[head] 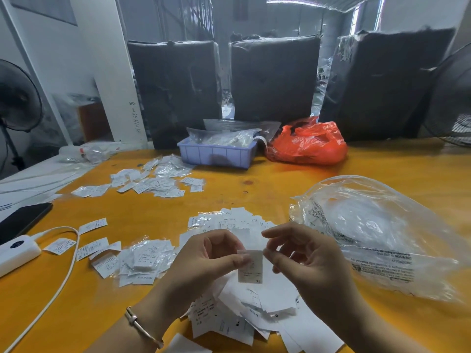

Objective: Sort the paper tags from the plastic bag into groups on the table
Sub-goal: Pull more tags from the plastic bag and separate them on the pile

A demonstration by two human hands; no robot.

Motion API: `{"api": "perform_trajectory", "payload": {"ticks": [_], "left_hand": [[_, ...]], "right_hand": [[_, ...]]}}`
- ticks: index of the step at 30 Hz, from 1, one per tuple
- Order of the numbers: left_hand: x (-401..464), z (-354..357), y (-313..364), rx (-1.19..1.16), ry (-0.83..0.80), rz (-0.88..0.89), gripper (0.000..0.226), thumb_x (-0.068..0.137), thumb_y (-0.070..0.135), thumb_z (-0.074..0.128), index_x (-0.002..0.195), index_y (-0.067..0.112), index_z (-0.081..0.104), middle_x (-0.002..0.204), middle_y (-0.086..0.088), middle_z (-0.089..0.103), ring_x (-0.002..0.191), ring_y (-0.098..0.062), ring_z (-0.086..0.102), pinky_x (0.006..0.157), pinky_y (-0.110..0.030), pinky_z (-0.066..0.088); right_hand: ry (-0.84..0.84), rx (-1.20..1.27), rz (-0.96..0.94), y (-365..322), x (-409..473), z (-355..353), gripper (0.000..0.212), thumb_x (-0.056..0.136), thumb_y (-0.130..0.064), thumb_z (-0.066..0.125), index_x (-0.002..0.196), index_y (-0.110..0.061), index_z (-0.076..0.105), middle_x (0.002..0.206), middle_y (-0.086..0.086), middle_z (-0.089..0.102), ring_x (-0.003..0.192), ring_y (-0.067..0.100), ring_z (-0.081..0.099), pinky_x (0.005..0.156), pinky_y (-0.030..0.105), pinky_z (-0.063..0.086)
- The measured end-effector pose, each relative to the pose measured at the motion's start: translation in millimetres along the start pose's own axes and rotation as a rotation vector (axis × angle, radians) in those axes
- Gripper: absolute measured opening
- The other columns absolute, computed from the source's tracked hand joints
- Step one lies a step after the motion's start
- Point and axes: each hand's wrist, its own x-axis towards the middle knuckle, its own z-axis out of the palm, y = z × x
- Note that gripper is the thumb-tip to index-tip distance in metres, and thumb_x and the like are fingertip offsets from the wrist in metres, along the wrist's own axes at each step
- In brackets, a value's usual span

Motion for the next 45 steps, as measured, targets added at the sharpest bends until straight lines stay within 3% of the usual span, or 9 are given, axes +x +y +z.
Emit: {"api": "perform_trajectory", "payload": {"ticks": [5,9,12,14,21,27,31,38,45], "left_hand": [[0.5,-0.7,1.8,-0.015,0.017,0.031,0.018,0.073,0.017,0.081,0.09,0.023,0.077,0.089,-0.01,0.077,0.089,-0.019,0.074,0.071,-0.02,0.054],[2.0,-2.6,-0.8,0.061,0.06,0.064,0.022,0.082,-0.002,0.073,0.085,0.02,0.079,0.082,-0.005,0.077,0.077,-0.009,0.071,0.062,-0.017,0.05],[2.2,-3.0,0.0,0.075,0.064,0.081,0.006,0.078,0.021,0.074,0.082,0.019,0.079,0.08,-0.004,0.076,0.07,-0.007,0.066,0.059,-0.018,0.048],[2.7,-3.4,-0.5,0.091,0.061,0.088,0.019,0.074,0.033,0.071,0.082,0.017,0.078,0.079,-0.004,0.076,0.068,-0.007,0.066,0.058,-0.018,0.048],[3.6,-8.9,-0.9,0.102,0.101,0.09,0.016,0.074,0.031,0.071,0.08,0.016,0.076,0.078,-0.005,0.075,0.068,-0.01,0.065,0.06,-0.018,0.048],[12.5,-51.0,-8.0,0.205,0.517,0.067,0.008,0.088,0.009,0.069,0.083,0.014,0.072,0.072,-0.002,0.073,0.065,-0.007,0.065,0.059,-0.019,0.048],[20.1,-96.2,-23.6,0.444,0.726,-0.029,0.014,0.089,0.012,0.068,0.079,0.02,0.071,0.077,0.0,0.07,0.079,-0.022,0.063,0.07,-0.04,0.051],[19.7,-131.2,-42.7,0.651,0.692,-0.282,0.015,0.087,0.017,0.069,0.074,0.022,0.071,0.076,-0.002,0.071,0.073,-0.024,0.064,0.066,-0.034,0.051],[18.5,-121.6,-39.2,0.851,0.7,-0.375,0.013,0.084,0.034,0.074,0.091,0.03,0.064,0.098,0.006,0.063,0.087,-0.019,0.06,0.072,-0.033,0.051]], "right_hand": [[-0.006,0.036,0.037,5.3,0.7,2.8,0.029,0.077,-0.001,0.076,0.088,-0.028,0.072,0.077,0.001,0.069,0.061,0.024,0.061,0.055,0.034,0.049],[-0.091,0.015,0.057,7.2,1.4,2.8,0.031,0.076,-0.004,0.078,0.094,-0.028,0.069,0.079,0.003,0.07,0.059,0.023,0.061,0.055,0.032,0.048],[-0.092,0.024,0.048,7.6,1.8,3.7,0.03,0.077,0.002,0.075,0.093,-0.023,0.07,0.076,0.004,0.069,0.053,0.016,0.06,0.053,0.028,0.047],[-0.062,0.04,0.037,7.1,1.8,3.7,0.029,0.077,0.003,0.075,0.092,-0.022,0.07,0.075,0.004,0.069,0.052,0.015,0.059,0.053,0.026,0.047],[-0.025,0.024,0.019,9.9,2.3,3.1,0.028,0.078,0.0,0.075,0.092,-0.024,0.07,0.079,0.002,0.069,0.052,0.018,0.06,0.052,0.026,0.047],[0.051,-0.239,-0.047,15.9,7.9,-10.3,0.027,0.08,-0.008,0.074,0.096,-0.029,0.068,0.081,-0.01,0.069,0.057,0.014,0.06,0.05,0.03,0.049],[0.106,-0.398,-0.061,22.4,16.2,-22.8,0.022,0.081,-0.01,0.073,0.098,-0.023,0.07,0.074,-0.012,0.067,0.059,0.008,0.061,0.053,0.034,0.055],[0.162,-0.498,-0.037,34.0,25.4,-33.4,0.017,0.082,-0.007,0.073,0.096,-0.015,0.071,0.075,-0.013,0.066,0.062,0.0,0.06,0.049,0.012,0.045],[0.189,-0.851,-0.034,38.3,28.7,-44.1,0.011,0.084,-0.009,0.071,0.092,-0.015,0.073,0.076,-0.004,0.07,0.062,0.016,0.062,0.049,0.023,0.042]]}}
